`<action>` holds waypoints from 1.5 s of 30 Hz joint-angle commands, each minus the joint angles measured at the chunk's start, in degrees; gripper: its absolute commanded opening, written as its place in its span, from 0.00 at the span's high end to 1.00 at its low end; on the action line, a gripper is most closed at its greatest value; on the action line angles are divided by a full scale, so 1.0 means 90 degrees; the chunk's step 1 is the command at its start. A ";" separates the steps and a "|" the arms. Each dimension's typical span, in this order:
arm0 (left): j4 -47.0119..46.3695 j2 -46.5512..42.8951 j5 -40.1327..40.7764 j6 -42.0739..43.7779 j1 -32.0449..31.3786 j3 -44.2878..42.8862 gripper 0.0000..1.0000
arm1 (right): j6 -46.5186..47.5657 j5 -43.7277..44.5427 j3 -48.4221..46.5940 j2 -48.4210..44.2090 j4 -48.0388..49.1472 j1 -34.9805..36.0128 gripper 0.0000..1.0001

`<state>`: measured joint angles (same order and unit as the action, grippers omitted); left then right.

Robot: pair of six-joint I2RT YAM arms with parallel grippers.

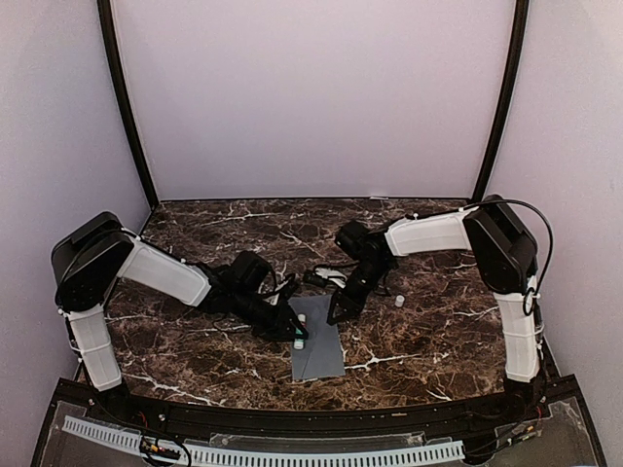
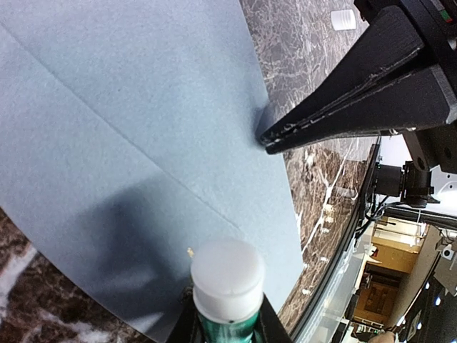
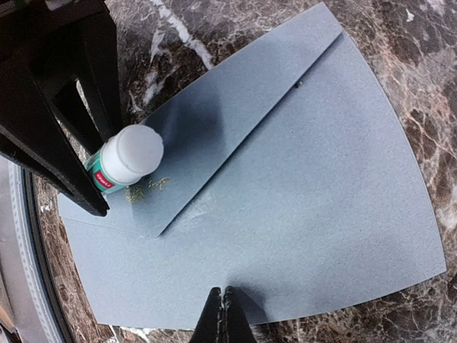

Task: Place the letter into the envelope and seal it

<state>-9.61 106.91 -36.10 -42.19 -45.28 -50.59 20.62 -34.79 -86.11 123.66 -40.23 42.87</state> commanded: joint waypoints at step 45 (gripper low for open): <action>0.0548 -0.1120 0.0980 -0.0356 -0.0057 0.0441 1.00 | -0.0355 -0.1680 -0.0478 -0.0242 -0.0044 0.0356 0.99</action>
<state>-7.46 101.23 -30.98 -47.75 -45.74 -46.09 14.87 -46.83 -90.98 128.81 -38.63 46.19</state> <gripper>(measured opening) 0.185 0.002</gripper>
